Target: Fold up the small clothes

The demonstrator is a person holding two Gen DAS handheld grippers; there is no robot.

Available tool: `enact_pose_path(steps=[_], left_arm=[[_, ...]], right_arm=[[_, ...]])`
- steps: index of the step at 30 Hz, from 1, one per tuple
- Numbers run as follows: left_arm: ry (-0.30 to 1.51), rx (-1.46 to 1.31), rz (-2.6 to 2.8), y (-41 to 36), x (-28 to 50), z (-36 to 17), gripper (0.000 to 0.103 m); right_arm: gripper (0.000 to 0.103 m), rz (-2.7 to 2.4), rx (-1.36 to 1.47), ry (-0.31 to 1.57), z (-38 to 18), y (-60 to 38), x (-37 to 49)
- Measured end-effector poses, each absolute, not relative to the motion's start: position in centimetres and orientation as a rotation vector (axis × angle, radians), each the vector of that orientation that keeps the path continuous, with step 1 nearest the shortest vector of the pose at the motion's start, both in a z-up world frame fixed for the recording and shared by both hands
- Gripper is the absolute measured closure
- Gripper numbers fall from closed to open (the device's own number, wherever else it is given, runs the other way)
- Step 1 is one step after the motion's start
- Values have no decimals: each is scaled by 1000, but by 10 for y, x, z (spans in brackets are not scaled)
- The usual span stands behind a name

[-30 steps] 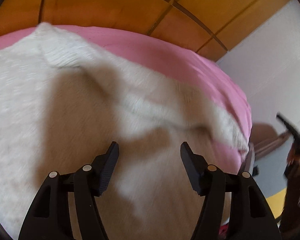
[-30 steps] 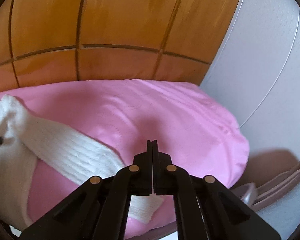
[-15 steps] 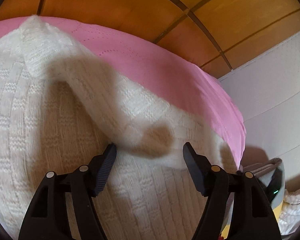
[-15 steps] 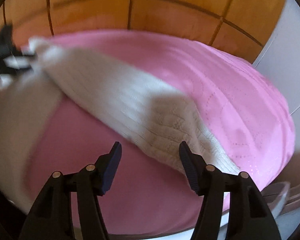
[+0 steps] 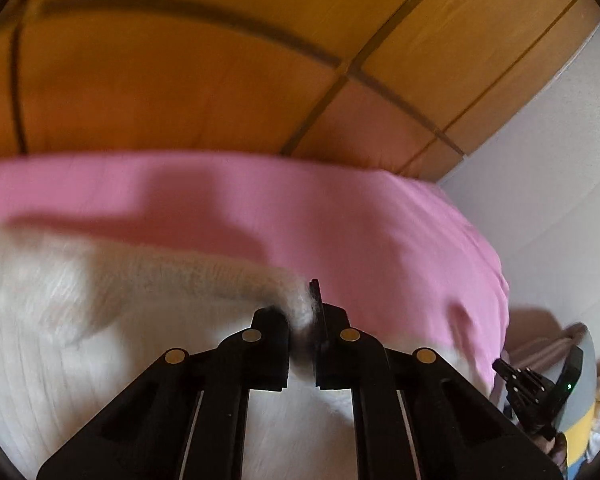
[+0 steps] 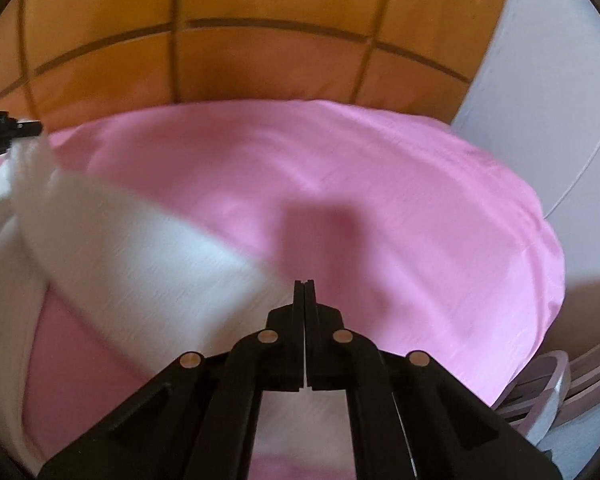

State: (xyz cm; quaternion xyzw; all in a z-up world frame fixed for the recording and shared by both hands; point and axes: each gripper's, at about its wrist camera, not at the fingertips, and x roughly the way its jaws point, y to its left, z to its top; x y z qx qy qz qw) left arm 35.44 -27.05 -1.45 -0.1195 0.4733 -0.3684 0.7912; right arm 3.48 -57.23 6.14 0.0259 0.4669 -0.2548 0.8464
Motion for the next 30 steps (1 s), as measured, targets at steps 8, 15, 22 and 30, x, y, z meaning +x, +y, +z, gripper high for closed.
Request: enact_pose_path(steps=[8, 15, 22, 30], left_arm=[[1003, -258, -662, -273, 386, -12, 36], [1047, -262, -568, -217, 361, -38, 35], [1055, -280, -471, -143, 300, -59, 36], [977, -251, -334, -89, 232, -62, 29]], right_arm=[[41, -477, 116, 938, 72, -559, 41], [28, -356, 135, 1009, 54, -504, 8], [27, -427, 65, 1055, 24, -484, -18], [38, -427, -86, 970, 4, -455, 33]])
